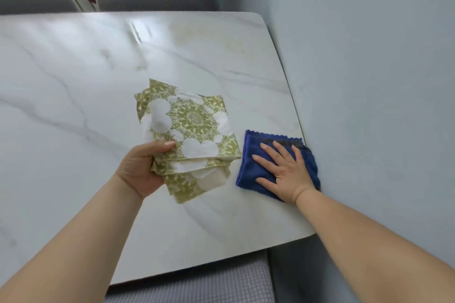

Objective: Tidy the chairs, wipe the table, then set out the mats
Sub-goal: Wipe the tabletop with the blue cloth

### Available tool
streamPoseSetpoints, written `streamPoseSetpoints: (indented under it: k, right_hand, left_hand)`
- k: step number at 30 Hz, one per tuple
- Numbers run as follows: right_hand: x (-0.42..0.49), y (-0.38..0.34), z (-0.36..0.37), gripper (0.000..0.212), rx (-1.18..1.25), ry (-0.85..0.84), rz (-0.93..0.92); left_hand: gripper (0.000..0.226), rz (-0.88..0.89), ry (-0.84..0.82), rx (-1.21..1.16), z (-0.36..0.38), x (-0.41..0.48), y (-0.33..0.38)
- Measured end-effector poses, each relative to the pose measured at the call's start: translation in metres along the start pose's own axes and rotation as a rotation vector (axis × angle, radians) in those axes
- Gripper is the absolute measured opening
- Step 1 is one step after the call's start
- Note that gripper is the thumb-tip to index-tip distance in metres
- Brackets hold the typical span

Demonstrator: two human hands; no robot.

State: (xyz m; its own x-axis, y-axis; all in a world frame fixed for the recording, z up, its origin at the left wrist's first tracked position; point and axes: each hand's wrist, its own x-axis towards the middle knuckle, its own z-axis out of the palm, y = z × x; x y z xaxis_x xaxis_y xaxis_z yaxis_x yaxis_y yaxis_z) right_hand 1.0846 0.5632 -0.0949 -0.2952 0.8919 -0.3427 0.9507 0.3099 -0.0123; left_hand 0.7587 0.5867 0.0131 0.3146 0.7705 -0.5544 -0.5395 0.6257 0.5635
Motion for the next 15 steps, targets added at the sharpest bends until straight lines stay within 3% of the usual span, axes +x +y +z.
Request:
streamPoseSetpoints:
  k: [5, 10, 12, 15]
  right_hand:
    - [0.058, 0.017, -0.026, 0.072, -0.057, -0.002, -0.052]
    - [0.116, 0.027, -0.044, 0.072, -0.077, 0.015, -0.097]
    - [0.131, 0.029, -0.049, 0.073, -0.085, 0.034, -0.098]
    - [0.157, 0.032, -0.055, 0.072, -0.095, 0.037, -0.122]
  left_hand:
    - [0.087, -0.152, 0.266, 0.387, -0.043, 0.004, -0.004]
    - [0.086, -0.010, 0.762, 1.153, -0.064, 0.020, -0.001]
    - [0.080, 0.005, 0.854, 1.439, -0.064, 0.029, 0.001]
    - [0.063, 0.119, 0.857, 1.567, -0.048, 0.059, 0.007]
